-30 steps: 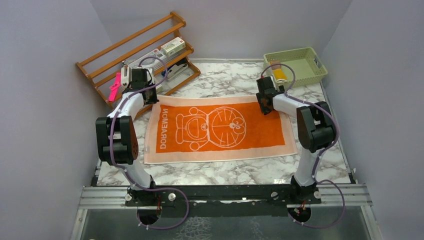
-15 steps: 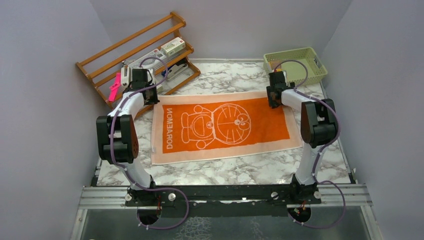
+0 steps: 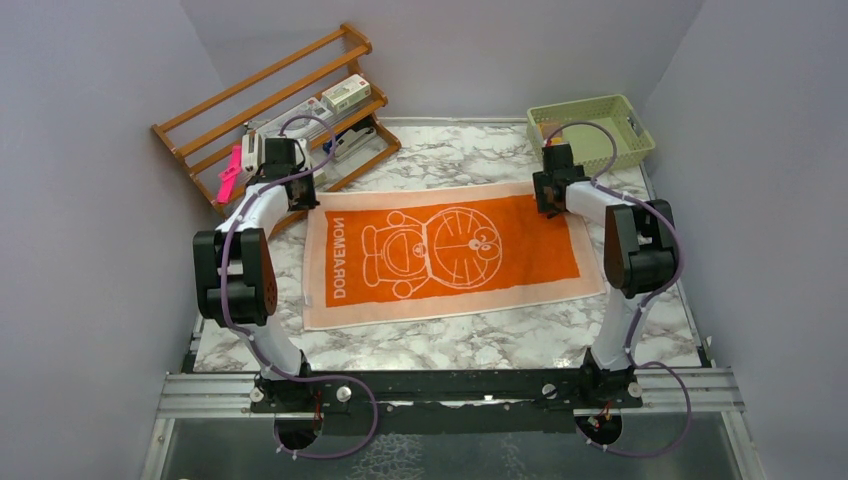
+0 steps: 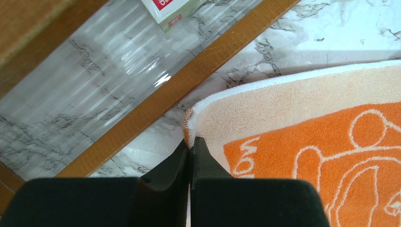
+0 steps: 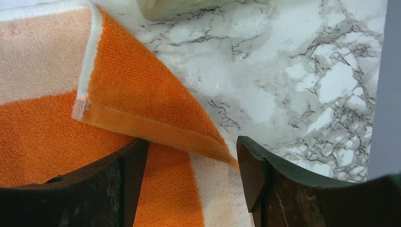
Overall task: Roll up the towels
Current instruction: Flatten out the towel at the center of the board.
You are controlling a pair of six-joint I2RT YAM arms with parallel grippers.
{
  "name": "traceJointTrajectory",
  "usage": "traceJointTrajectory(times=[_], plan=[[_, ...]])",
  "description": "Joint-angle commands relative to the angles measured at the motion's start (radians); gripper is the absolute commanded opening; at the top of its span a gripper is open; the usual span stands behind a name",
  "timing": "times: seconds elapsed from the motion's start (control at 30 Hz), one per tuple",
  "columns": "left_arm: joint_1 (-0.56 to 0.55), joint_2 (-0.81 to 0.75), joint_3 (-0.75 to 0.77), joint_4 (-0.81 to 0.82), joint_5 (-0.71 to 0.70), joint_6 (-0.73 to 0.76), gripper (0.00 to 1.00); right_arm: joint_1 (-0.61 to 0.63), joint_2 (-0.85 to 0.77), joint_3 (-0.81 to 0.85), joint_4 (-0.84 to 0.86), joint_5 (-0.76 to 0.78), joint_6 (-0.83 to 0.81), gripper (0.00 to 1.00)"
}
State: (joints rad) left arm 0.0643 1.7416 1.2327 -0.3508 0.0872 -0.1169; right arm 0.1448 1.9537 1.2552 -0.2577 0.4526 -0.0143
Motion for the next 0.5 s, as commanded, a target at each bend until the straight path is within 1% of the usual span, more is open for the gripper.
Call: traceJointTrajectory(times=[0.0,0.13,0.2,0.27,0.37,0.4,0.47], plan=[[0.007,0.021,0.028,-0.008,0.030,0.007,0.00,0.006,-0.037,-0.002,0.072,-0.078,-0.029,0.69],[0.007,0.024,0.031,-0.009,0.039,0.007,0.00,0.012,-0.014,0.031,0.076,-0.110,-0.064,0.68],[0.008,0.027,0.033,-0.010,0.044,0.008,0.00,0.017,0.001,0.044,0.079,-0.112,-0.081,0.66],[0.006,0.029,0.034,-0.010,0.047,0.009,0.00,0.019,0.018,0.055,0.078,-0.108,-0.087,0.61],[0.008,0.032,0.035,-0.012,0.053,0.010,0.00,0.021,0.035,0.059,0.087,-0.098,-0.088,0.45],[0.007,0.033,0.036,-0.012,0.055,0.010,0.00,0.021,0.037,0.056,0.097,-0.099,-0.088,0.43],[0.008,0.036,0.037,-0.012,0.060,0.013,0.00,0.021,0.039,0.052,0.113,-0.103,-0.087,0.41]])
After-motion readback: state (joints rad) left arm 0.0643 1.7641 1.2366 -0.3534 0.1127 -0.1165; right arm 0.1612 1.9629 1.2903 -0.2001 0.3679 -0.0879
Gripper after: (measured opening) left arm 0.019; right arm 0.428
